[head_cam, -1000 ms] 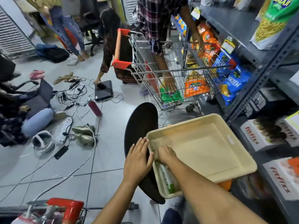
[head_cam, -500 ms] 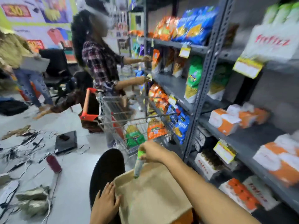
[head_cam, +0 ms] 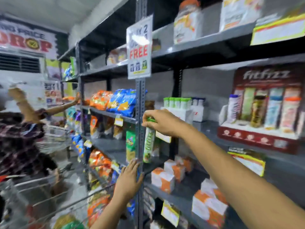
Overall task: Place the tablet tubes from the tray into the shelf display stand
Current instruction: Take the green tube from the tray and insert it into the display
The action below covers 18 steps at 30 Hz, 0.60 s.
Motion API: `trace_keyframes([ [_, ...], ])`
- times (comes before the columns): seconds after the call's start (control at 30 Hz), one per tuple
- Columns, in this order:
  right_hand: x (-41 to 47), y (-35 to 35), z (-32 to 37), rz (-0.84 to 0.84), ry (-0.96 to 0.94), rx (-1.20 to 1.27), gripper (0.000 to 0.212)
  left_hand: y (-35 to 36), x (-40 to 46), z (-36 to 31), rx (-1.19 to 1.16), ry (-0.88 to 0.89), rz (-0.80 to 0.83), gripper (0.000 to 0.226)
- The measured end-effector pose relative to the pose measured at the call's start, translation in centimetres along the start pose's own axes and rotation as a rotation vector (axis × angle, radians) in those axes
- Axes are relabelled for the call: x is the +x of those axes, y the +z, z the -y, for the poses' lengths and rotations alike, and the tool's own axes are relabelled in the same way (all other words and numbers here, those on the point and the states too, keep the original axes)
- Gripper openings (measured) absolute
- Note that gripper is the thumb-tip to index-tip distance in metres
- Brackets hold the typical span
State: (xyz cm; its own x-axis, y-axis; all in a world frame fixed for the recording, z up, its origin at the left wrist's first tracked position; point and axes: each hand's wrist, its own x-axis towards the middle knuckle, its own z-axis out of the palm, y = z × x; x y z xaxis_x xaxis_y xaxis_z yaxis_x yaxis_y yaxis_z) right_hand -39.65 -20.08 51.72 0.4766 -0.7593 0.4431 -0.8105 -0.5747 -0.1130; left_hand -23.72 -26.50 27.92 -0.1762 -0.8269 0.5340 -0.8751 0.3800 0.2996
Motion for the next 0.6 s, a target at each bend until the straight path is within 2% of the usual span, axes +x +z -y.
trace_keyframes([
  [0.2,-1.3,-8.5,-6.3,-0.123,0.213,-0.216,0.019,-0.6,11.1,-9.8,-0.113,0.311,-0.135,0.068],
  [0.33,-2.4,-12.3,-9.9,-0.181,0.354,-0.316,0.022,0.7,14.7,-14.1,-0.174,0.486,-0.135,0.074],
  [0.5,-3.4,-14.5,-14.4,-0.243,0.510,-0.391,0.019,2.1,17.8,-17.4,-0.277,0.534,-0.056,0.104],
  [0.57,-3.9,-14.8,-16.3,-0.268,0.570,-0.450,0.018,2.6,18.5,-18.7,-0.278,0.534,0.002,0.101],
  [0.6,-4.1,-14.8,-17.3,-0.269,0.602,-0.489,0.018,3.0,18.9,-19.2,-0.258,0.529,0.034,0.093],
])
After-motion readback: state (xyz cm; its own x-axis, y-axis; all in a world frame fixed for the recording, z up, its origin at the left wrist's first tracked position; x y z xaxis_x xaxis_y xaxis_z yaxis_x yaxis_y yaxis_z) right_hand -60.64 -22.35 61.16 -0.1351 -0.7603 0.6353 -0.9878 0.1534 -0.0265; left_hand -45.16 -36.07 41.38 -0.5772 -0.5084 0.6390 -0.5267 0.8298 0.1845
